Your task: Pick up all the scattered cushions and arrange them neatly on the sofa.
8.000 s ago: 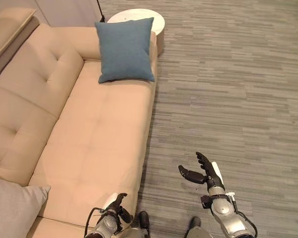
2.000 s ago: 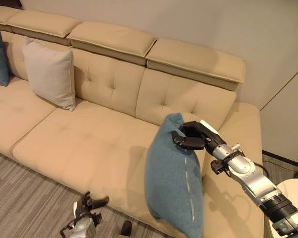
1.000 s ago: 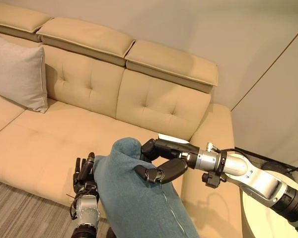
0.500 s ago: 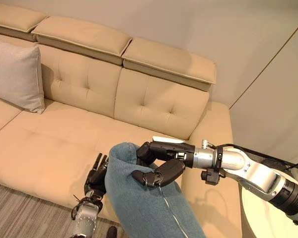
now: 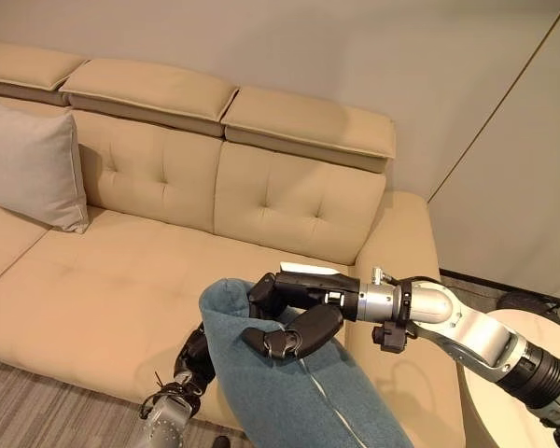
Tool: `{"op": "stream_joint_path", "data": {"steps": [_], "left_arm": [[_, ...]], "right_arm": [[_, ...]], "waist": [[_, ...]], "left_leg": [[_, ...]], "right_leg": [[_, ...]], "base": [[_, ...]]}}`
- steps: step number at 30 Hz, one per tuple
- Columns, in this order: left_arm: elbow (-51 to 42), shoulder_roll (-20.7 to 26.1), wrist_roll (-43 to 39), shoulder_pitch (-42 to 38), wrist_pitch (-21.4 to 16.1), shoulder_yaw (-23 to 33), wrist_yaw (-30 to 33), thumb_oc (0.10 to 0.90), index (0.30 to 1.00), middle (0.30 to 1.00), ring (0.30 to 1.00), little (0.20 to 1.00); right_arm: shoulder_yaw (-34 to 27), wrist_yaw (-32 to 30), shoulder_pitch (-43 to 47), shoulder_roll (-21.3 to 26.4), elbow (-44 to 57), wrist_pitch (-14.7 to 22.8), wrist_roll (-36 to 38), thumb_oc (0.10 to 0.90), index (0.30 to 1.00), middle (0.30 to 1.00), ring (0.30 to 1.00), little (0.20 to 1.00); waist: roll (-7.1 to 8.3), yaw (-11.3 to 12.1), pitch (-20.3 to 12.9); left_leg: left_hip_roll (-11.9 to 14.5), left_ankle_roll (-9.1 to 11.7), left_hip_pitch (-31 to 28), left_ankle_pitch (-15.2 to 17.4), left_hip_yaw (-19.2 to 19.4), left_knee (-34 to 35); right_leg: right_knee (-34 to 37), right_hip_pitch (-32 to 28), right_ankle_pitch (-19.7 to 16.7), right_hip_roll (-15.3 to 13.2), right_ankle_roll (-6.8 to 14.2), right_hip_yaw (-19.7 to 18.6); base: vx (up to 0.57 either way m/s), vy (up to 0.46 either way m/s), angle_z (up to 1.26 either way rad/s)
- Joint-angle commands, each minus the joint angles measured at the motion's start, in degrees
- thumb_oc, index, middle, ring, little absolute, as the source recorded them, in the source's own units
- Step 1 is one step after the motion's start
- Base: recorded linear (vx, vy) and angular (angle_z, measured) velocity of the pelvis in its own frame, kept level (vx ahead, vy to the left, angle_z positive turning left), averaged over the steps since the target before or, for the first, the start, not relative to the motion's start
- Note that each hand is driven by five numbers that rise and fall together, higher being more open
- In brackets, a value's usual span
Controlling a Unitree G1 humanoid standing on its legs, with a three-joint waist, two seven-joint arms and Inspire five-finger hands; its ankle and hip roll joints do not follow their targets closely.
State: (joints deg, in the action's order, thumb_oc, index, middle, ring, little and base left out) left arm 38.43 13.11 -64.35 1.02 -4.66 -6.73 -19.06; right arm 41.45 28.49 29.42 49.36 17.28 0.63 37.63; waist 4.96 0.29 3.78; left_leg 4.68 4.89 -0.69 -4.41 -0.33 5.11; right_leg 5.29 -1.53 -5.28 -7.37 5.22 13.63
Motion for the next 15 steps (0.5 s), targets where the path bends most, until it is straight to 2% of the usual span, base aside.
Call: {"op": "stream_joint_path", "data": {"steps": [1, 3, 4, 6, 7, 9, 10, 11, 12, 13, 14, 15], "left_arm": [[-1.61, -5.76, 1.29, -6.49, -1.00, -7.67, -2.80, 0.400, 0.300, 0.300, 0.300, 0.300], [-1.68, -5.98, 0.90, -6.29, -0.93, -7.20, -2.41, 0.400, 0.300, 0.300, 0.300, 0.300], [-3.60, -6.24, -0.46, -5.34, -1.58, -5.40, -1.11, 0.400, 0.300, 0.300, 0.300, 0.300], [-3.96, -6.24, -0.95, -5.10, -1.58, -5.26, -0.89, 0.400, 0.300, 0.300, 0.300, 0.300], [-6.15, -5.84, -2.74, -3.88, -1.59, -3.21, -0.04, 0.400, 0.300, 0.300, 0.300, 0.300], [-7.25, -4.99, -3.19, -3.02, -1.75, -1.20, 0.47, 0.400, 0.300, 0.300, 0.300, 0.300], [-7.24, -4.98, -3.19, -3.04, -1.75, -1.20, 0.47, 0.400, 0.300, 0.300, 0.300, 0.300], [-8.55, -4.61, -3.97, -2.72, -2.17, -0.28, 0.78, 0.400, 0.300, 0.300, 0.300, 0.300], [-10.28, -4.55, -5.65, -3.83, -3.76, 1.33, 1.98, 0.400, 0.300, 0.300, 0.300, 0.300], [-11.39, -4.51, -6.09, -4.51, -4.58, 2.19, 2.87, 0.400, 0.300, 0.300, 0.300, 0.300], [-12.07, -3.93, -5.95, -5.25, -5.08, 3.01, 3.67, 0.400, 0.300, 0.300, 0.300, 0.300], [-12.11, -3.36, -5.67, -5.64, -5.32, 3.32, 4.38, 0.400, 0.300, 0.300, 0.300, 0.300]], "right_arm": [[-9.23, -2.42, 3.26, -8.08, 7.88, 6.70, 5.46, 0.400, 0.300, 0.300, 0.300, 0.300], [-10.65, -2.87, 2.13, -8.11, 7.85, 6.96, 4.36, 0.400, 0.300, 0.300, 0.300, 0.300], [-13.91, -3.81, -0.68, -9.21, 7.62, 7.37, 1.09, 0.400, 0.300, 0.300, 0.300, 0.300], [-14.65, -4.20, -1.58, -9.69, 7.41, 7.45, 0.06, 0.400, 0.300, 0.300, 0.300, 0.300], [-18.45, -5.80, -5.49, -11.88, 6.15, 7.76, -5.59, 0.400, 0.300, 0.300, 0.300, 0.300], [-21.36, -7.25, -8.77, -12.93, 4.09, 8.36, -11.10, 0.400, 0.300, 0.300, 0.300, 0.300], [-21.38, -7.26, -8.77, -12.94, 4.10, 8.36, -11.11, 0.400, 0.300, 0.300, 0.300, 0.300], [-24.07, -8.00, -11.77, -13.23, 3.53, 8.72, -14.28, 0.400, 0.300, 0.300, 0.300, 0.300], [-27.26, -10.22, -15.13, -13.77, 1.18, 9.80, -18.81, 0.400, 0.300, 0.300, 0.300, 0.300], [-27.72, -11.25, -15.77, -14.66, -0.55, 10.12, -19.91, 0.400, 0.300, 0.300, 0.300, 0.300], [-27.59, -12.29, -15.34, -14.99, -2.45, 10.62, -20.85, 0.400, 0.300, 0.300, 0.300, 0.300], [-27.34, -13.38, -15.64, -15.13, -3.72, 10.84, -22.64, 0.400, 0.300, 0.300, 0.300, 0.300]], "waist": [[-0.71, -0.50, -2.25], [-0.82, -0.49, -2.18], [-1.68, -0.54, -1.41], [-1.83, -0.34, -1.18], [-2.88, -0.28, 0.58], [-3.53, -0.20, 1.72], [-3.55, -0.24, 1.59], [-3.84, -0.69, 1.86], [-4.10, -1.84, 2.08], [-4.05, -2.12, 2.05], [-3.91, -1.68, 1.72], [-3.84, -1.27, 1.59]], "left_leg": [[-1.81, -1.73, -0.70, 5.33, 3.01, -0.11], [-2.47, -2.31, -0.81, 5.64, 2.89, -0.11], [-3.58, -3.64, -1.64, 6.29, 2.96, -0.11], [-3.92, -3.96, -1.85, 6.35, 2.97, -0.11], [-5.38, -5.37, -3.16, 6.14, 2.02, -0.11], [-5.76, -5.94, -3.97, 6.22, 1.36, -0.11], [-5.74, -5.96, -3.76, 6.10, 1.31, -0.11], [-6.09, -6.08, -3.66, 5.65, 0.01, -0.11], [-7.02, -6.04, -3.39, 4.65, -2.79, -0.11], [-7.53, -5.77, -3.01, 4.05, -3.79, -0.11], [-8.35, -5.57, -2.37, 3.61, -4.23, -0.11], [-8.76, -5.24, -1.99, 3.31, -4.68, -0.11]], "right_leg": [[-2.37, -4.02, 4.84, -3.89, 4.28, -0.20], [-3.36, -3.71, 4.80, -4.63, 4.57, -0.41], [-7.68, -2.15, 4.80, -6.47, 5.10, -0.90], [-9.61, -1.66, 4.79, -7.24, 5.15, -0.99], [-17.87, 0.39, 2.01, -9.84, 5.02, -0.71], [-23.95, 1.40, 2.40, -10.33, 4.37, 0.03], [-23.79, 1.51, 2.21, -10.30, 4.35, 0.10], [-27.05, 2.32, 3.66, -8.14, 3.35, -1.44], [-29.28, 4.00, 9.68, 0.42, 1.79, -7.28], [-29.86, 5.43, 11.19, 3.84, 1.97, -8.65], [-28.25, 5.36, 11.99, 5.68, 1.50, -8.08], [-26.08, 4.41, 14.22, 6.67, -0.42, -6.65]], "base": [[0.00, 0.162, -0.02], [-0.01, 0.178, 0.01], [-0.03, 0.200, -0.02], [-0.03, 0.203, -0.05], [-0.02, 0.206, -0.08], [-0.04, 0.158, 0.13], [-0.04, 0.069, 0.20], [-0.03, 0.068, 0.26], [-0.04, 0.074, 0.54], [-0.04, 0.041, 1.14], [-0.04, 0.000, 1.26], [-0.02, -0.037, 0.88]]}}
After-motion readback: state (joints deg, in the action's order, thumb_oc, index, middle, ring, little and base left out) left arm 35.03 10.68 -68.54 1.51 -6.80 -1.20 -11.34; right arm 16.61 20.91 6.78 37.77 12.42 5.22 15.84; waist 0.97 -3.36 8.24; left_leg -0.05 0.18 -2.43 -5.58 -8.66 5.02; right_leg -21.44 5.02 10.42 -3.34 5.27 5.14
